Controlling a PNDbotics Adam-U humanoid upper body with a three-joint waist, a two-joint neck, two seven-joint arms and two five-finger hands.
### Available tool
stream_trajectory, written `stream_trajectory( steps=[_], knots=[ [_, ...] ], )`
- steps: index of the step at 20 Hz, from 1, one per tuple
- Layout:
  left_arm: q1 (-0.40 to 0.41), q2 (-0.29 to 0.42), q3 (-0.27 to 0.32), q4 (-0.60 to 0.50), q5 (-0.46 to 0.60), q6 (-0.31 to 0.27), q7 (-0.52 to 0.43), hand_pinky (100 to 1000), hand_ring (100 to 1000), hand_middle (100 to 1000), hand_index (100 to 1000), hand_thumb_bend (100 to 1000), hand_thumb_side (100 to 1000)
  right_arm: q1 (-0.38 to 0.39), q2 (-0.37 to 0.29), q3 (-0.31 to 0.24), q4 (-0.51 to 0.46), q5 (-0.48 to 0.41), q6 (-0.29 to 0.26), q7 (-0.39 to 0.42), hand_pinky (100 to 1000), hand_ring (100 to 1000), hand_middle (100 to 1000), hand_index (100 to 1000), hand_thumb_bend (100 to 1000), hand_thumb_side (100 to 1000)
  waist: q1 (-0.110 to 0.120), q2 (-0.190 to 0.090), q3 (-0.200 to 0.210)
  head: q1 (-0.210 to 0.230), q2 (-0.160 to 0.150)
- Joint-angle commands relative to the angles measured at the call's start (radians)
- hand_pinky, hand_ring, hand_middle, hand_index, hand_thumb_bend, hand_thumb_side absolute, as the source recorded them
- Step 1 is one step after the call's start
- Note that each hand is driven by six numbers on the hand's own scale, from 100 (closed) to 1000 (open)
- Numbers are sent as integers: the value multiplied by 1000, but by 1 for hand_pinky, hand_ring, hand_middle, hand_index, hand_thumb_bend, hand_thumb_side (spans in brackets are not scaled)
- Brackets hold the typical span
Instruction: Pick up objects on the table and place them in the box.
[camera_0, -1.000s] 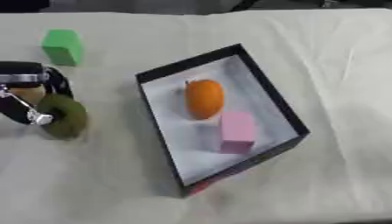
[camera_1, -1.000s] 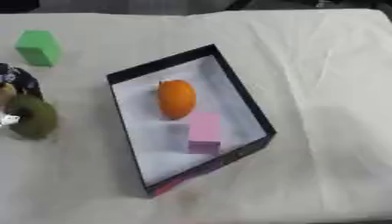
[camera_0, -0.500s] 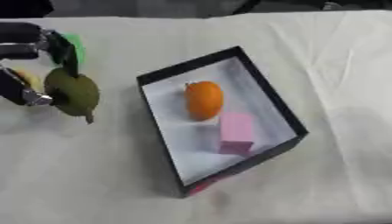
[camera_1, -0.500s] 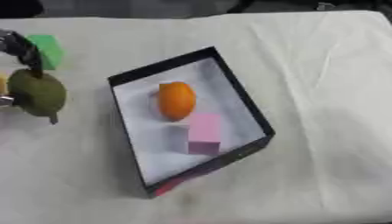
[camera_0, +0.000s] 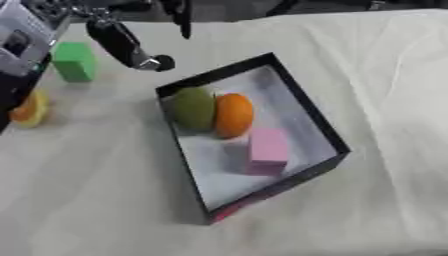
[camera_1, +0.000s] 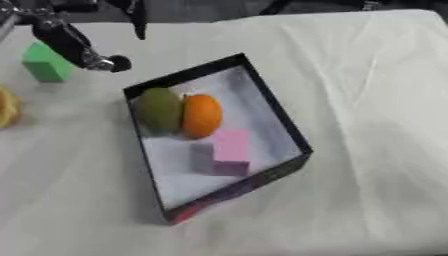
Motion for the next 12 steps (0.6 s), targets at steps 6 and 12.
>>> stream_trajectory(
  steps=[6,12],
  knots=[
    [-36,-141,48,190,-193,-126,70,678,632,608,664,359,100,-30,-77,-5,33,-20,-1,17,823,881,797,819,100,600,20,-6,-22,20,-2],
    [-22,-126,86,157,-221,-113,158,746,730,710,750,468,100,-22,-76,-9,39,-15,-11,24,824,882,797,819,100,597,21,-6,-16,10,-2]
  ],
)
